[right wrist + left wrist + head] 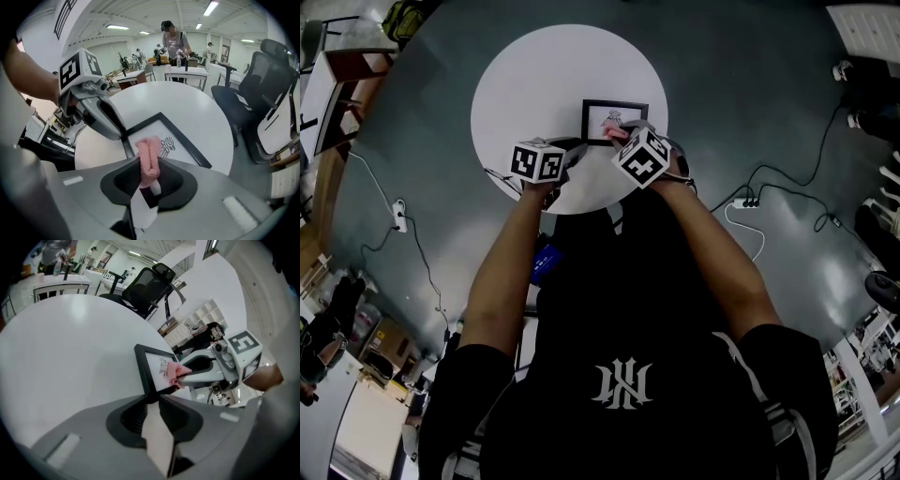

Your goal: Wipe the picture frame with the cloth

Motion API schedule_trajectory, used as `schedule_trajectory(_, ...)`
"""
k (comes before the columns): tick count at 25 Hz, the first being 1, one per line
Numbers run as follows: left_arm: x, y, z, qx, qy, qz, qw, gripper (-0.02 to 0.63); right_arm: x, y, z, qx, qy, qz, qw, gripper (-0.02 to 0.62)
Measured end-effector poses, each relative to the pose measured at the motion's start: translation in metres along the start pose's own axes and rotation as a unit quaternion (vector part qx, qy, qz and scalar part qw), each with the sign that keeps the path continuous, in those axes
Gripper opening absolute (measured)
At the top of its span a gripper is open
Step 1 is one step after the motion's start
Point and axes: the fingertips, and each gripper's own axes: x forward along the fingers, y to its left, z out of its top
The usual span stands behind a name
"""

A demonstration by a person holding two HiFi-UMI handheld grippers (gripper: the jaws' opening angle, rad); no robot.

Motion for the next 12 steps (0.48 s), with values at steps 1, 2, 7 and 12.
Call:
schedule_trajectory(1, -0.001, 0.0, 0.0, 0.0, 0.001, 0.001, 1.0, 0.08, -0.003, -0.004, -0.005, -0.003, 0.004, -0.007, 1.0, 0.084)
schedule_trajectory(2, -0.001, 0.0, -0.001, 0.0, 0.001, 0.003, 1.0, 0.08, -0.006, -0.007, -0.011, -0.006, 0.009, -0.013, 1.0, 0.084)
schedule_trajectory(7, -0.003, -0.001, -0.001, -0.001, -0.002, 0.003, 1.0, 0.08, -0.017, -0.015, -0.022, -0.035, 0.02, -0.039, 0.998, 0.084)
schedule_trajectory(12, -0.002, -0.004, 0.0, -0.004, -0.001, 0.006, 1.0, 0.08, -0.031, -0.023, -0.027, -0.063, 0.029, -0.068, 0.995, 0.084)
